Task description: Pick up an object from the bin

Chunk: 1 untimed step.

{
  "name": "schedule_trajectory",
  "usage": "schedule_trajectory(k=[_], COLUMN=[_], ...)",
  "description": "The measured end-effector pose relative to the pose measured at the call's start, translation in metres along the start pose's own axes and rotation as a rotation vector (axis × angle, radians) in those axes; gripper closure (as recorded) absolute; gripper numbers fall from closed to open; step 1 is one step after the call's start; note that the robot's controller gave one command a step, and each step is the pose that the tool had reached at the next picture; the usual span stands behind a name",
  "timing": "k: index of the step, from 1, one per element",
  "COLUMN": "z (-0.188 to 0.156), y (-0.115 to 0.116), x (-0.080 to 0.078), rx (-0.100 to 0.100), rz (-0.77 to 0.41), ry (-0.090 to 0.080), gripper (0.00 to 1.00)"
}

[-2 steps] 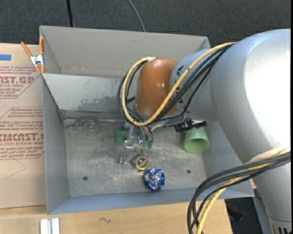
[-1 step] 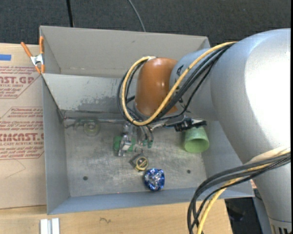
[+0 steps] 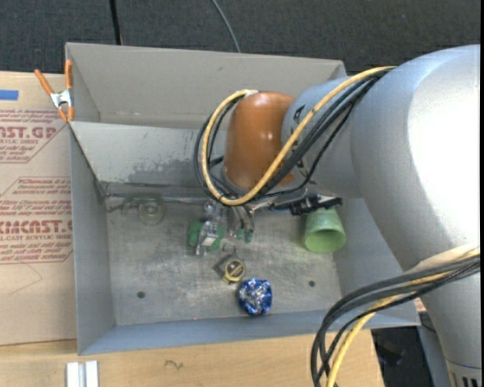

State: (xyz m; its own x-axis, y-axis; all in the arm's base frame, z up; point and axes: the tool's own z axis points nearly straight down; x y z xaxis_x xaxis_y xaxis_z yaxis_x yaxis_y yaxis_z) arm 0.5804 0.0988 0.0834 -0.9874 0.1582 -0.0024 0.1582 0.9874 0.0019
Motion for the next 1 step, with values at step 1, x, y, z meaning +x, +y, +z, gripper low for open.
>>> schedule_trajectory(k=[1], z=[-0.0300], y=[0.0008], x=[-0.0007], rx=[0.000], rz=[-0.001], ry=[-0.001], gripper=[1.00])
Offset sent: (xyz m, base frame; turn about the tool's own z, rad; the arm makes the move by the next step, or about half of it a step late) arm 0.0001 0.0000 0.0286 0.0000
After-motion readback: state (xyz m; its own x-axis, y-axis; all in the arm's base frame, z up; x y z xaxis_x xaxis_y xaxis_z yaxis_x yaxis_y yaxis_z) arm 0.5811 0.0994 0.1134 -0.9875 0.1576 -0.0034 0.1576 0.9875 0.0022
